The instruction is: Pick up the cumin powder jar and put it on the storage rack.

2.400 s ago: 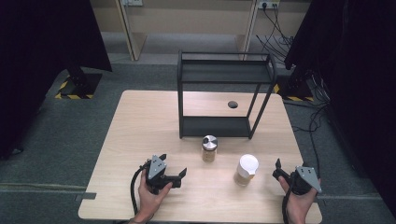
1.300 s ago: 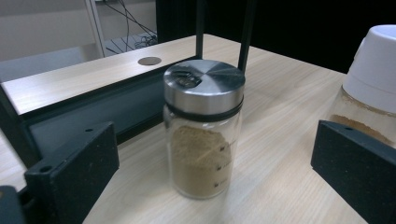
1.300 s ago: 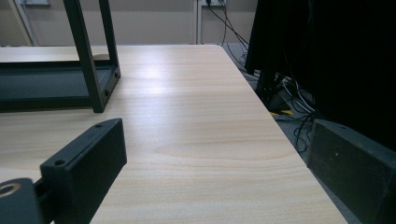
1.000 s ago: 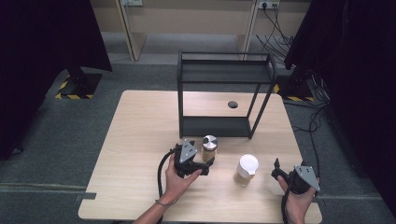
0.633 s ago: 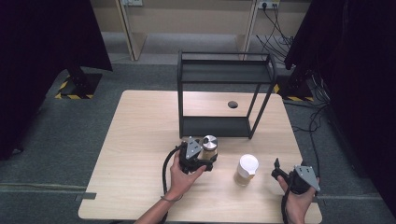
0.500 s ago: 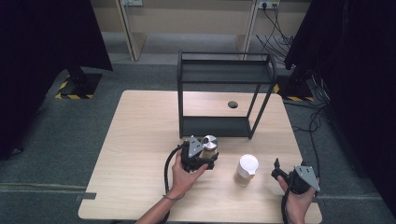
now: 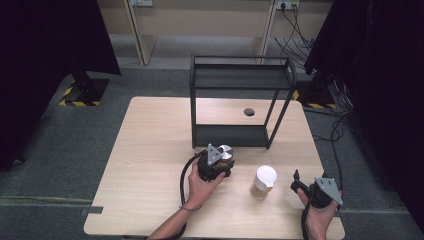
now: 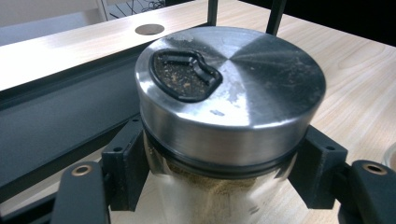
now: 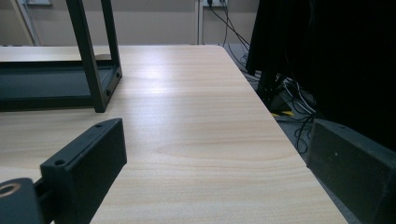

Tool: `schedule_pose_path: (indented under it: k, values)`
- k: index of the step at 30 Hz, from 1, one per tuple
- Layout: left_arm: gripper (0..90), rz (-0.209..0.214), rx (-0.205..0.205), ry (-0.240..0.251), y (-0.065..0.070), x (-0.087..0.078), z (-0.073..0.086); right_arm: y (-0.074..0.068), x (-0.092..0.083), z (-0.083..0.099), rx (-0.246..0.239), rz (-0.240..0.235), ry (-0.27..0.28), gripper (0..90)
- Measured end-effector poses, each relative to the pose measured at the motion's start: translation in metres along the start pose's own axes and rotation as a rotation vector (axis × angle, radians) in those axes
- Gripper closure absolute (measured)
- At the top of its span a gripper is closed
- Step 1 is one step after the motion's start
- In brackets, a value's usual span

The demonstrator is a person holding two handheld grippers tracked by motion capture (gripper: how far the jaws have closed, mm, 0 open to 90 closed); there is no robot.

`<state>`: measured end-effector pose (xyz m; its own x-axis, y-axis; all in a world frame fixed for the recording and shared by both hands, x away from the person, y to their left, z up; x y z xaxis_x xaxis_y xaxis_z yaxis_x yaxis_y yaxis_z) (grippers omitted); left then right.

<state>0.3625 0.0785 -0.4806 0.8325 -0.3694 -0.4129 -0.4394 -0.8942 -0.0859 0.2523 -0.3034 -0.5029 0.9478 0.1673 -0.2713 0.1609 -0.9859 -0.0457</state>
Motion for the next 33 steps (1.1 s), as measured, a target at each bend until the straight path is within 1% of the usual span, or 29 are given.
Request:
schedule_pose_path:
  k: [4,8,13,16,19,22,24,25,28,31,32,33]
  values:
    - [30.5,-0.006,0.004,-0.014,0.001,0.0,-0.003,0.0,0.0,0.0,0.0,0.001,0.001,5.3]
    - [30.6,-0.01,-0.004,-0.017,0.002,0.0,-0.004,0.0,0.0,0.0,0.001,0.002,0.003,5.3]
    - [30.7,0.002,-0.021,-0.024,0.0,0.0,-0.005,0.0,0.0,0.0,0.003,0.001,0.002,5.3]
    - [30.8,0.006,-0.012,-0.018,0.001,-0.002,-0.005,0.0,0.0,0.0,0.002,0.002,0.002,5.3]
    - [30.8,0.013,-0.01,0.004,0.002,-0.008,-0.007,0.0,0.0,0.0,0.004,0.003,0.003,5.3]
    - [30.7,0.01,0.006,0.035,0.001,-0.017,-0.013,0.0,0.0,0.0,0.002,0.003,0.001,5.3]
    - [30.8,0.004,0.013,0.059,0.001,-0.024,-0.017,0.0,0.0,0.0,0.002,0.004,0.001,5.3]
    - [30.7,0.005,0.01,0.073,-0.001,-0.028,-0.02,0.0,0.0,0.0,0.003,0.004,0.001,5.3]
    - [30.8,0.002,0.015,0.098,-0.003,-0.037,-0.028,-0.001,0.0,0.0,0.0,0.005,-0.002,5.3]
    - [30.8,0.008,0.016,0.112,-0.004,-0.042,-0.033,-0.001,0.0,0.0,0.002,0.006,-0.002,5.3]
    - [30.7,0.007,0.025,0.113,-0.004,-0.043,-0.035,-0.001,0.0,0.0,0.002,0.006,-0.003,5.3]
    - [30.8,0.005,0.024,0.117,-0.004,-0.045,-0.037,-0.001,0.0,0.0,0.002,0.006,-0.003,5.3]
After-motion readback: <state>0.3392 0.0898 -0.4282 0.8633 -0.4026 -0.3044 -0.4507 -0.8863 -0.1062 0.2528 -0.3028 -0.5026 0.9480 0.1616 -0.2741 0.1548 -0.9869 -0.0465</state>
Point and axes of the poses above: each handheld gripper's, and its own axes: x roughly forward along the jaws, z roughly out of its underside, y roughly to its right, the point moved 6 cm from there along x, roughly forward along the jaws, and after that the axes turned 15 degrees about -z, right-handed, at the moved point
